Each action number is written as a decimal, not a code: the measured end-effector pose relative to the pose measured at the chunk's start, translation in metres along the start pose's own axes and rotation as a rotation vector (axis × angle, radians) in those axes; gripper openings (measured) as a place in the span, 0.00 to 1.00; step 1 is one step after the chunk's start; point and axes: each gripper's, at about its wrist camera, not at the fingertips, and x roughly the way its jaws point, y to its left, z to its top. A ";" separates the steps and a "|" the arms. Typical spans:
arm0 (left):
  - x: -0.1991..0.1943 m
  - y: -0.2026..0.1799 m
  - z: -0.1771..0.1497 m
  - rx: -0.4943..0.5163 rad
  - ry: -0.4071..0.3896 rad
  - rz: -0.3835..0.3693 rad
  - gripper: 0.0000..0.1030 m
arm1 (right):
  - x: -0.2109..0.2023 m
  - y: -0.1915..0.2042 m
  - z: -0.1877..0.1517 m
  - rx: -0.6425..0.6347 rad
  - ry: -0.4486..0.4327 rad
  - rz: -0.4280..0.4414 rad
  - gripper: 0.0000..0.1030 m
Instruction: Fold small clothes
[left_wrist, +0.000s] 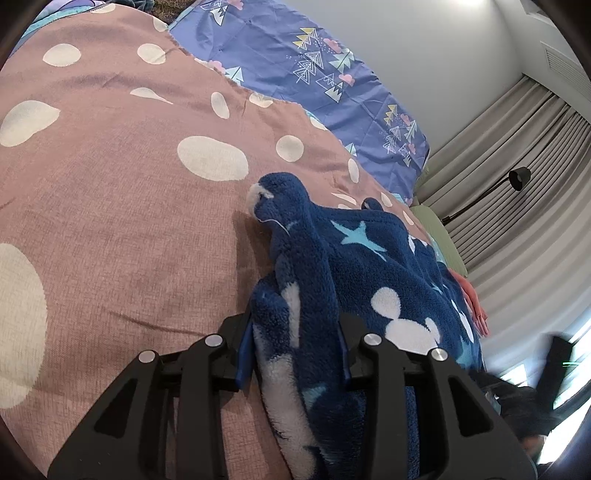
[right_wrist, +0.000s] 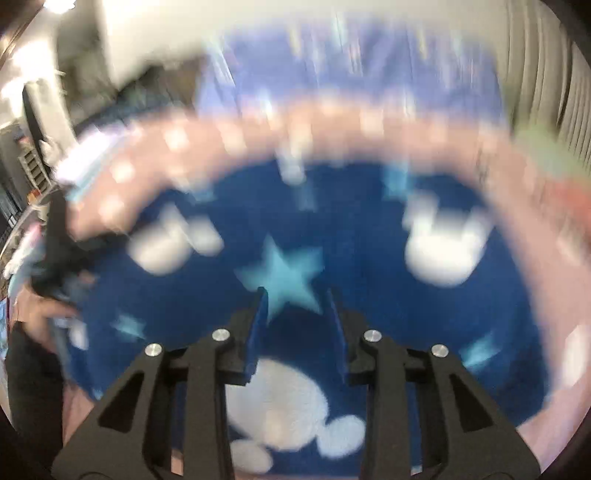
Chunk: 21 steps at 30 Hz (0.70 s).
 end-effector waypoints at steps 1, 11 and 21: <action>0.000 -0.001 -0.001 0.005 0.001 -0.003 0.37 | 0.019 -0.012 -0.006 0.052 0.032 0.037 0.32; 0.000 -0.001 0.000 0.004 0.005 -0.004 0.37 | 0.007 0.006 0.093 0.002 -0.071 0.036 0.35; 0.000 -0.003 -0.002 0.004 0.008 -0.016 0.37 | 0.042 -0.011 0.133 0.071 -0.001 0.058 0.37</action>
